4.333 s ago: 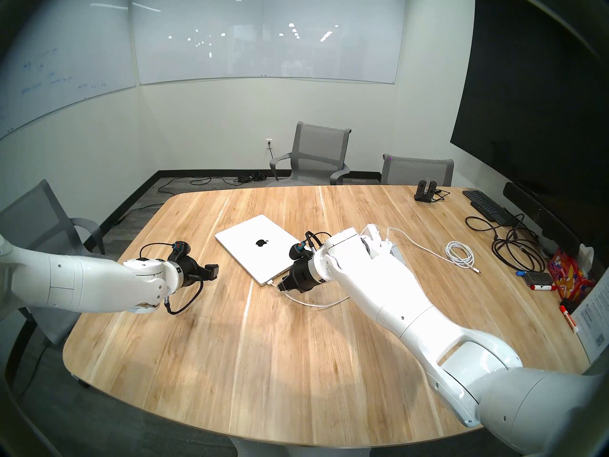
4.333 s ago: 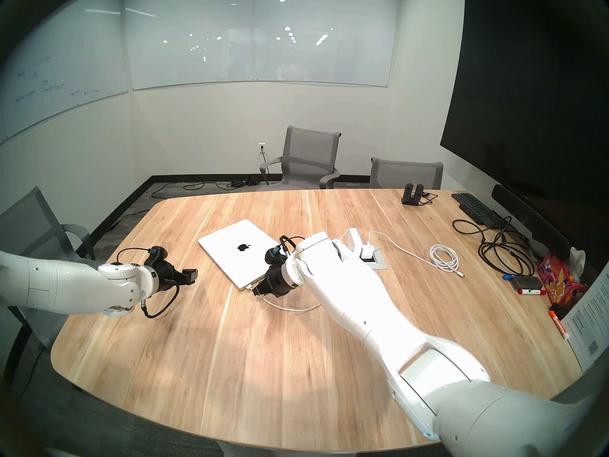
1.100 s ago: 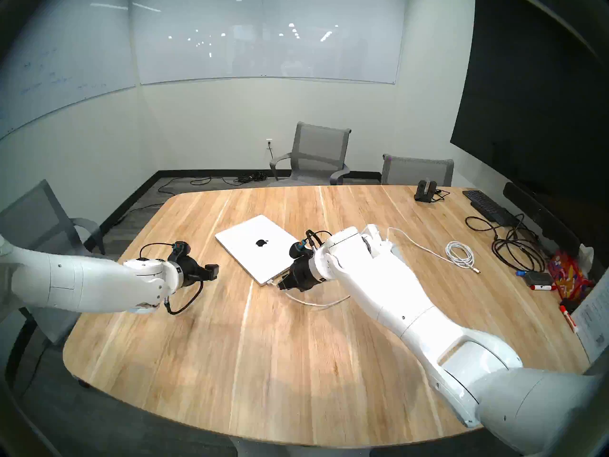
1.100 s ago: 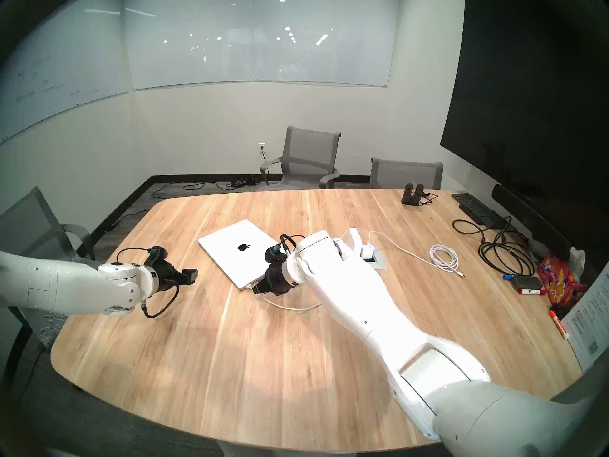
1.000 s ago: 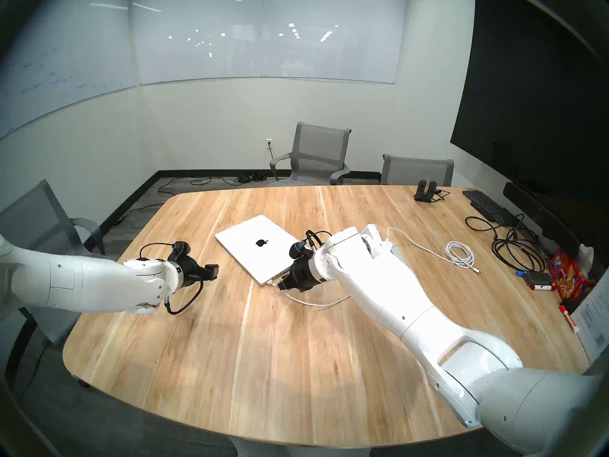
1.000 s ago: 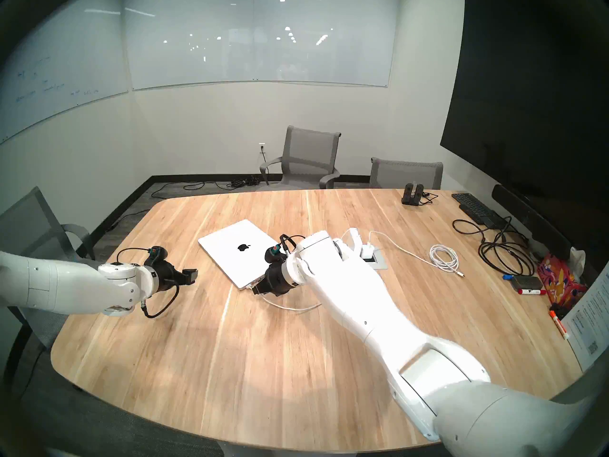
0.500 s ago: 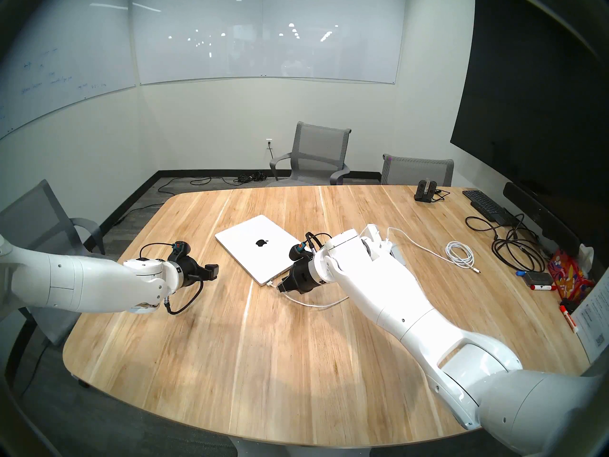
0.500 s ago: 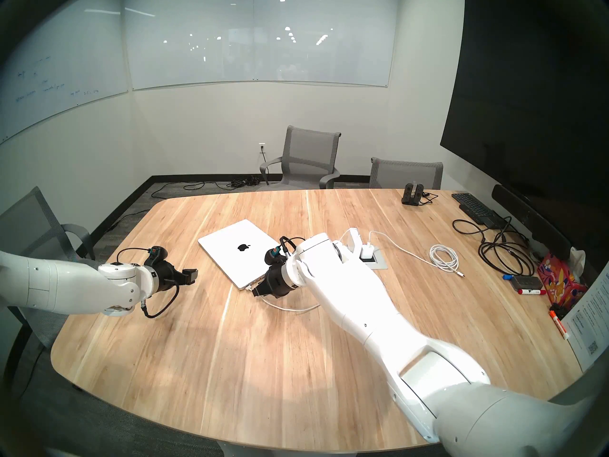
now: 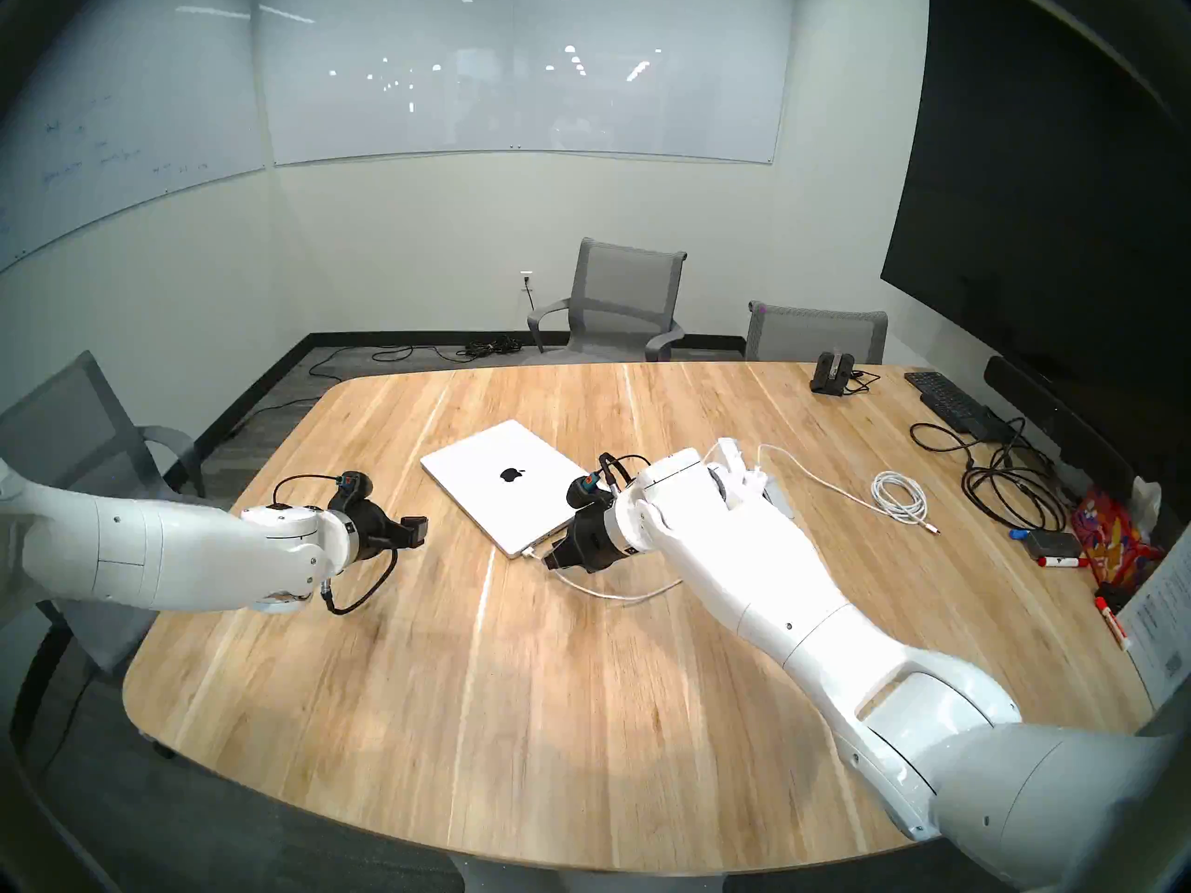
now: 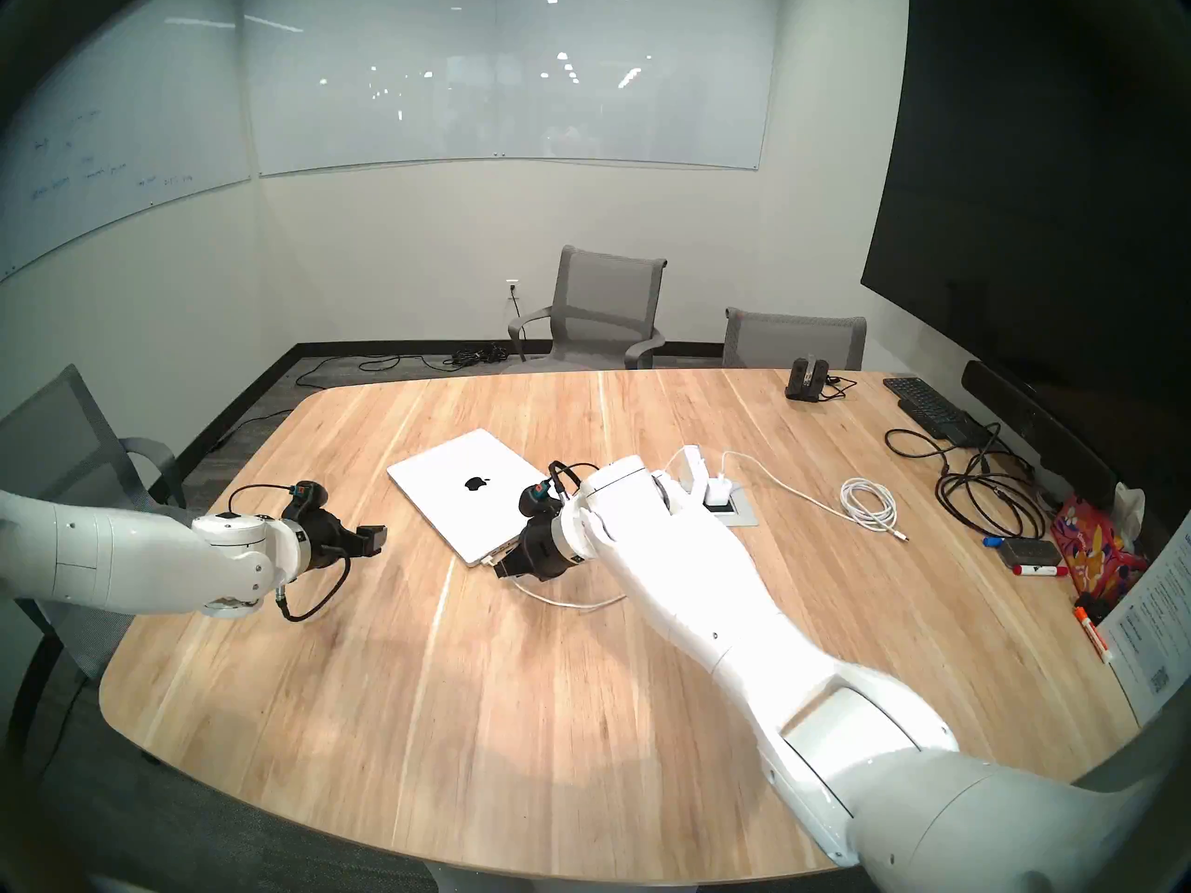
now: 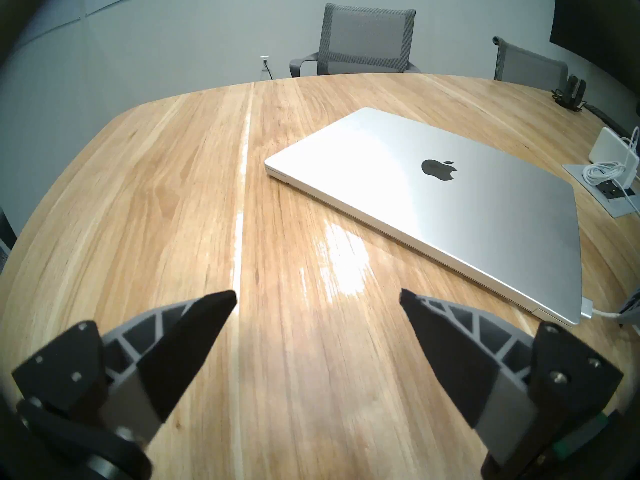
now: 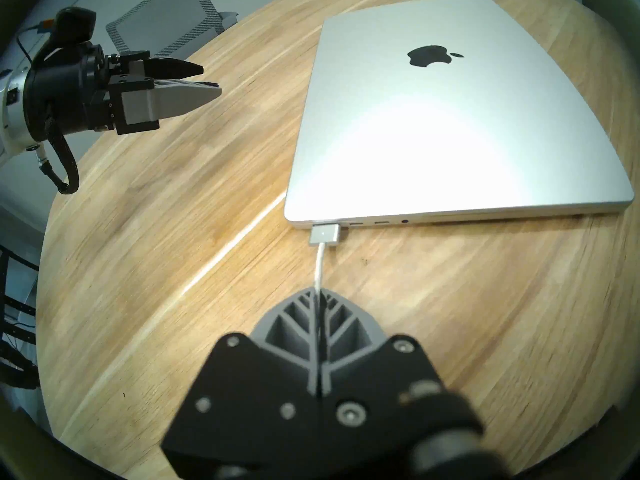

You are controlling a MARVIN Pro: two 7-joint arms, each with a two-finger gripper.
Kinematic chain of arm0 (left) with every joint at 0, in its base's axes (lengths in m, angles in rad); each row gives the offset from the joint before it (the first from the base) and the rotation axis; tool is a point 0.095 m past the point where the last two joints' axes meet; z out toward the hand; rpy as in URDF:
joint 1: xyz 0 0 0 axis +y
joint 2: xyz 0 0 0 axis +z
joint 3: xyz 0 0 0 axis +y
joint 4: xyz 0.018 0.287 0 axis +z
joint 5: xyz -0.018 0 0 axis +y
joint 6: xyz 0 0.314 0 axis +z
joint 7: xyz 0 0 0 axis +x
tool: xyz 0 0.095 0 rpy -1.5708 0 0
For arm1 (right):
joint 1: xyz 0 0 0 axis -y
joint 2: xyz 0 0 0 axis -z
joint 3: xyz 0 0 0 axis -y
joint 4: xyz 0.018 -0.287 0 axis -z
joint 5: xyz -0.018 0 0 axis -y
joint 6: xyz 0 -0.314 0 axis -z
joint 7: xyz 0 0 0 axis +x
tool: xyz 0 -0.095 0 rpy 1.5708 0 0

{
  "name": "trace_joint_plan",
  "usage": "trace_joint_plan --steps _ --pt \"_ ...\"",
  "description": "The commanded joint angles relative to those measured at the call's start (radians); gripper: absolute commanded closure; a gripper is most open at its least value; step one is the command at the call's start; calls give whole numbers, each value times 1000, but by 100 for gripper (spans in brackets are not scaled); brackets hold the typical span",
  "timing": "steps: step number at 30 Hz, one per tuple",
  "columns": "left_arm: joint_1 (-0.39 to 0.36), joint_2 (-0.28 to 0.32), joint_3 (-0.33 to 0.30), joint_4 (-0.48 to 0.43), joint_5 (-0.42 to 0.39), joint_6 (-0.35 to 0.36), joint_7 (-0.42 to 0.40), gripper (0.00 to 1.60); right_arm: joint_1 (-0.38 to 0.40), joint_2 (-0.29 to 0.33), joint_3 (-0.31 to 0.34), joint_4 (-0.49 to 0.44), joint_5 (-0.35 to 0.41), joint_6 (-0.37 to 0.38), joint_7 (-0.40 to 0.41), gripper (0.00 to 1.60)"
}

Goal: Plug the charging cable into the port of a MacBook

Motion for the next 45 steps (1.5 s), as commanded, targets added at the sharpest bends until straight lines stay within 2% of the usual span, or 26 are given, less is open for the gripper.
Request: trace_joint_plan --steps 1,45 --pt "-15 -2 -12 0 1 -3 0 0 21 -6 2 -3 1 -10 10 160" --pt "-15 -2 -11 0 1 -3 0 0 57 -36 10 54 -4 -43 27 160"
